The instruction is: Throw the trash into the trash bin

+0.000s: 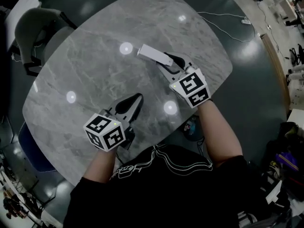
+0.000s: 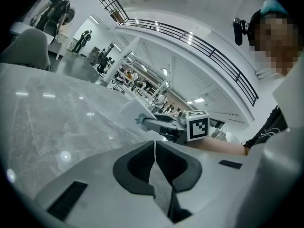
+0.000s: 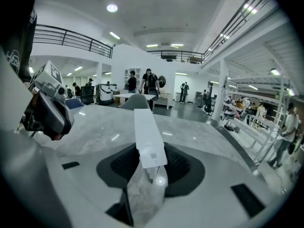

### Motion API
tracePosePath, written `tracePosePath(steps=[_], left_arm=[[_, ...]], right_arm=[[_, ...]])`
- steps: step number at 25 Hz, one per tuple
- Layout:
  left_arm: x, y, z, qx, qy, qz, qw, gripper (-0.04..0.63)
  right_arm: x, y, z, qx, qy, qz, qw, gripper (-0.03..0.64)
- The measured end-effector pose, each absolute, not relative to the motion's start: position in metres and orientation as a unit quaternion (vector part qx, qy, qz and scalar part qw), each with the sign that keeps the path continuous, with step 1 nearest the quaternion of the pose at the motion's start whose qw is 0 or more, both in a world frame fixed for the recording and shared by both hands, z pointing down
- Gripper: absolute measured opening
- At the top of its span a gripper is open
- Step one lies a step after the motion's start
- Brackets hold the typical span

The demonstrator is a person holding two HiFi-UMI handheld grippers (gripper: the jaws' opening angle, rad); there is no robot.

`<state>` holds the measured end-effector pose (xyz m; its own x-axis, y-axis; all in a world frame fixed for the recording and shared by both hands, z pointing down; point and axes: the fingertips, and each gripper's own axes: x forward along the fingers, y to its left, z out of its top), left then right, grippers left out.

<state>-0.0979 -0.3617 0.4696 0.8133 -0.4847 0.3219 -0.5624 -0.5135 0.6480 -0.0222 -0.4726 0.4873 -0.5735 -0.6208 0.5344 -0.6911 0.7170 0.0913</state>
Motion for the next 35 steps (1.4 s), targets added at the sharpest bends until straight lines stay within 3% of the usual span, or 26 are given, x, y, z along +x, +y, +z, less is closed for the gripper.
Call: tracePosePath(steps=[11,22,35], left_arm=[[-0.025,-0.278,0.447,0.900,-0.223,0.067,0.368,0.015],[0.070,-0.113,0.394,0.945,-0.089,0.080,0.305,0.015],[0.144,0.037,0.392,0.951,0.029,0.132,0.278,0.015]], right_arm=[[0.068,-0.358,0.420,0.479,-0.850,0.069,0.208,0.173],[0.180,-0.141,0.343,0.611,-0.769,0.048,0.182,0.173],[0.268,0.065,0.342,0.727,-0.664,0.077,0.155,0.173]])
